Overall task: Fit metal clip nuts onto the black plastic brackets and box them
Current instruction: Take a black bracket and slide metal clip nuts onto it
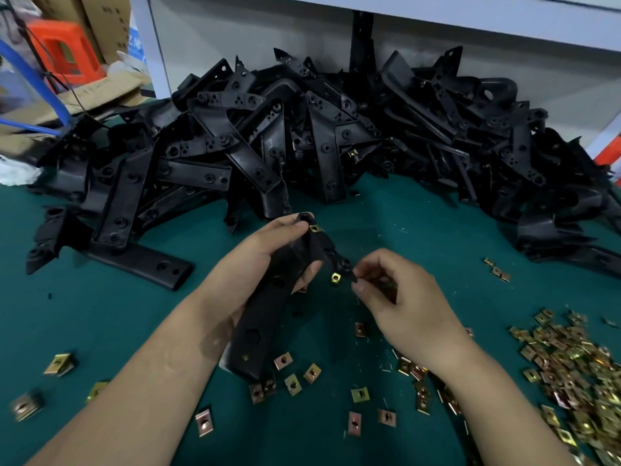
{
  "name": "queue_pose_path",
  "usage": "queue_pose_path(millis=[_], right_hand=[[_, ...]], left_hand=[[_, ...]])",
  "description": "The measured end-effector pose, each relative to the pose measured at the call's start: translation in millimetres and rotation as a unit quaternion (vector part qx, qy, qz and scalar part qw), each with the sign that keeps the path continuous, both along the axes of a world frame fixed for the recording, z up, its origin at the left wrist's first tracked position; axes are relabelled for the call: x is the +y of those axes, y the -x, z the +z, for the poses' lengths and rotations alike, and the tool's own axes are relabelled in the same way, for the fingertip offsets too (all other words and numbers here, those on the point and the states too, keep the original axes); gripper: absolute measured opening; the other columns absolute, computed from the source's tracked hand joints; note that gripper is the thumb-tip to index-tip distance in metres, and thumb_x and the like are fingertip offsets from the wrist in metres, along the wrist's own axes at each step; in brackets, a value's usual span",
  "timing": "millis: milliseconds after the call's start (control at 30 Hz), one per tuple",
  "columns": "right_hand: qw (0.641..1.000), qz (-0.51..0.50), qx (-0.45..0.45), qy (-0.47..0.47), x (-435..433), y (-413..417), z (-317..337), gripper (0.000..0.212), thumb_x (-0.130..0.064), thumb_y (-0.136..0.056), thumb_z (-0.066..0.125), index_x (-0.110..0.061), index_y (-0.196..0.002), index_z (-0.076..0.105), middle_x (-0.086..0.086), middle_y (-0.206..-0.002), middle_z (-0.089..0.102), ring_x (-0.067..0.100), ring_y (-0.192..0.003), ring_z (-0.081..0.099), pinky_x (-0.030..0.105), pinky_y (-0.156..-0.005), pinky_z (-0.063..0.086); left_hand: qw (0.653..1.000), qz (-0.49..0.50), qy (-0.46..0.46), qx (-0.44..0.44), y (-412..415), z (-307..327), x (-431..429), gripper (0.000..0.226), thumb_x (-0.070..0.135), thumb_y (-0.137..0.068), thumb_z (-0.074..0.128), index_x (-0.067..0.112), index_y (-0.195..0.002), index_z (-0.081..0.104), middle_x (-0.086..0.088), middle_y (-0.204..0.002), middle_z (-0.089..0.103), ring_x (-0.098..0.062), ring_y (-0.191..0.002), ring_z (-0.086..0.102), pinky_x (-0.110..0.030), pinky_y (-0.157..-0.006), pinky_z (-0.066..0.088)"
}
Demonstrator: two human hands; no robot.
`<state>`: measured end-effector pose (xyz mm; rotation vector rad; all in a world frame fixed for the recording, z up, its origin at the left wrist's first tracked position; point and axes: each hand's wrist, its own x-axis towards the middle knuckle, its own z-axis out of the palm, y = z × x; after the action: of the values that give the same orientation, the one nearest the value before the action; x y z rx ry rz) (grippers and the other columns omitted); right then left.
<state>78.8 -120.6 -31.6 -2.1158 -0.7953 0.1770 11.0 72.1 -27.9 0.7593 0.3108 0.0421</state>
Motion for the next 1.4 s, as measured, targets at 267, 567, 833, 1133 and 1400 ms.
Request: queue_pose_path(millis=[267, 567, 833, 1133, 1400], right_hand=[[0.902, 0.016, 0.325, -0.283, -2, 3, 18, 0.021, -0.014, -0.065, 0.077, -0.018, -0.085, 0.082, 0.011, -0.096, 0.075, 0.024, -0.097, 0.068, 0.037, -0.100, 0.054], [0.877, 0.053, 0.371, -0.300, -4, 6, 26, 0.018, -0.022, -0.062, 0.080, -0.022, -0.080, 0.080, 0.000, -0.077, 0.071, 0.011, -0.073, 0.069, 0.021, -0.069, 0.056], [0.861, 0.059, 0.400, -0.308, -6, 6, 28, 0.024, -0.007, -0.069, 0.073, -0.013, -0.091, 0.081, 0.010, -0.089, 0.075, 0.018, -0.085, 0.073, 0.024, -0.079, 0.058], [0.906, 0.028, 0.357, -0.227, -1, 11, 29, 0.030, -0.040, -0.070, 0.076, -0.012, -0.081, 0.076, 0.011, -0.083, 0.067, 0.014, -0.070, 0.061, 0.022, -0.066, 0.054], [0.907, 0.053, 0.365, -0.204, -2, 13, 32, 0.026, -0.039, -0.073, 0.074, -0.014, -0.070, 0.071, 0.014, -0.078, 0.063, 0.016, -0.067, 0.057, 0.022, -0.061, 0.049]], left_hand=[[0.993, -0.072, -0.077, -0.061, 7, 1, -7, 0.027, 0.021, -0.077, 0.079, 0.028, -0.103, 0.076, -0.008, -0.116, 0.070, -0.018, -0.093, 0.071, -0.025, -0.070, 0.058], [0.989, -0.079, -0.088, -0.085, 11, 7, -9, 0.034, 0.008, -0.076, 0.074, 0.029, -0.102, 0.075, -0.009, -0.116, 0.067, -0.018, -0.096, 0.069, -0.023, -0.070, 0.059], [0.992, -0.069, -0.072, -0.084, 12, 9, -8, 0.044, 0.012, -0.066, 0.080, 0.026, -0.107, 0.073, -0.007, -0.116, 0.073, -0.020, -0.098, 0.069, -0.023, -0.070, 0.059], [0.986, -0.085, -0.103, -0.105, 13, 7, -7, 0.036, 0.007, -0.080, 0.069, 0.029, -0.108, 0.073, -0.003, -0.115, 0.074, -0.014, -0.095, 0.071, -0.022, -0.070, 0.058], [0.970, -0.100, -0.168, -0.147, 12, 2, -5, 0.049, 0.005, -0.070, 0.087, 0.033, -0.108, 0.071, -0.003, -0.115, 0.072, -0.017, -0.092, 0.070, -0.027, -0.078, 0.058]])
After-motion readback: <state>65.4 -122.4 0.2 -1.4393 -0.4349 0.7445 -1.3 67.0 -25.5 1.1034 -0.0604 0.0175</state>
